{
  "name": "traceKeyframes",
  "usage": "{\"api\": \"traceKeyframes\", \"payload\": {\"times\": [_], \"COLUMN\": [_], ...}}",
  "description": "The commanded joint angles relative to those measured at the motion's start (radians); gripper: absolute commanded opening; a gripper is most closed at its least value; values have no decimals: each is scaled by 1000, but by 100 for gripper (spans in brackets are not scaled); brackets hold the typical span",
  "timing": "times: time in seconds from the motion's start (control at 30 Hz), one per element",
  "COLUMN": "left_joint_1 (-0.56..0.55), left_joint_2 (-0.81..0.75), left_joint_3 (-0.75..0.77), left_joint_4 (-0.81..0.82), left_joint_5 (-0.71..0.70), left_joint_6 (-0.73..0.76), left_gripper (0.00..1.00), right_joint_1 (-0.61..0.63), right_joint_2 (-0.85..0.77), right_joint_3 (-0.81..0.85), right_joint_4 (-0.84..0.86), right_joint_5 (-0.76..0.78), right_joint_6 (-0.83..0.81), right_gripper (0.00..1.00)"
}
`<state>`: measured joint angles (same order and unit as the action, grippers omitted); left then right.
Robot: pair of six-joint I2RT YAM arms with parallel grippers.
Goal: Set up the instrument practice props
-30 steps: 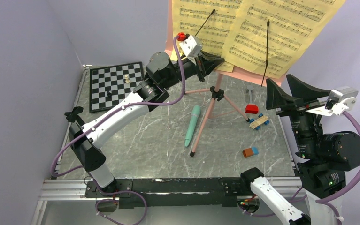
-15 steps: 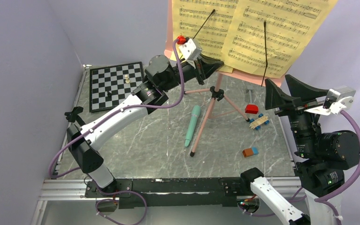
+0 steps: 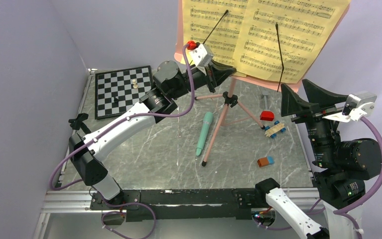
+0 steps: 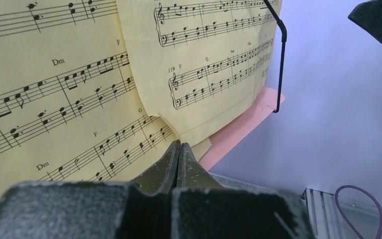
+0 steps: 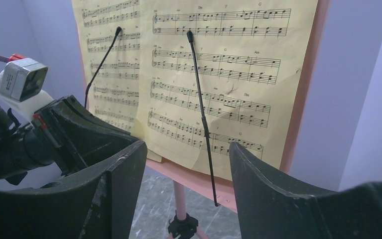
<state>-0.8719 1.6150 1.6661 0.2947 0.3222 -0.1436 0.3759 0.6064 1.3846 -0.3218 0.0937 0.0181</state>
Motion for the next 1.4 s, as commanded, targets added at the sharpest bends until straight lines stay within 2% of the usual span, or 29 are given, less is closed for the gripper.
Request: {"api": "traceKeyframes", "payload": {"times": [0.0, 0.03, 0.1, 0.2, 0.27, 0.57, 0.97, 1.13, 1.37], "left_joint_1": [-4, -4, -4, -4, -4, -4, -14, -21, -29], "left_joint_2": [-48, -50, -53, -52, -47, -84, -251, -378, -560], "left_joint_3": [-6, -7, -9, -1, 16, -21, -157, -324, -620], "left_joint_4": [28, 27, 33, 39, 33, 38, -46, -103, -167], "left_joint_5": [-12, -12, -8, 0, 7, 19, 32, 30, -63], "left_joint_6": [-2, -1, 2, 4, 4, -1, 30, 51, 19], "left_gripper": [0, 2, 19, 39, 44, 50, 57, 61, 65], "right_joint_1": [4, 4, 4, 4, 4, 4, 5, 4, 3], "right_joint_2": [-8, -7, -6, -5, -4, -8, -22, -55, -123], "right_joint_3": [4, 4, 4, 6, 8, 14, -13, -85, -241], "right_joint_4": [24, 24, 24, 23, 23, 14, -23, -77, -155], "right_joint_5": [-23, -23, -23, -26, -27, -26, -23, -80, -319], "right_joint_6": [-6, -4, -5, -5, -6, -9, 7, 39, 94], "right_gripper": [66, 66, 66, 66, 66, 66, 66, 66, 67]}}
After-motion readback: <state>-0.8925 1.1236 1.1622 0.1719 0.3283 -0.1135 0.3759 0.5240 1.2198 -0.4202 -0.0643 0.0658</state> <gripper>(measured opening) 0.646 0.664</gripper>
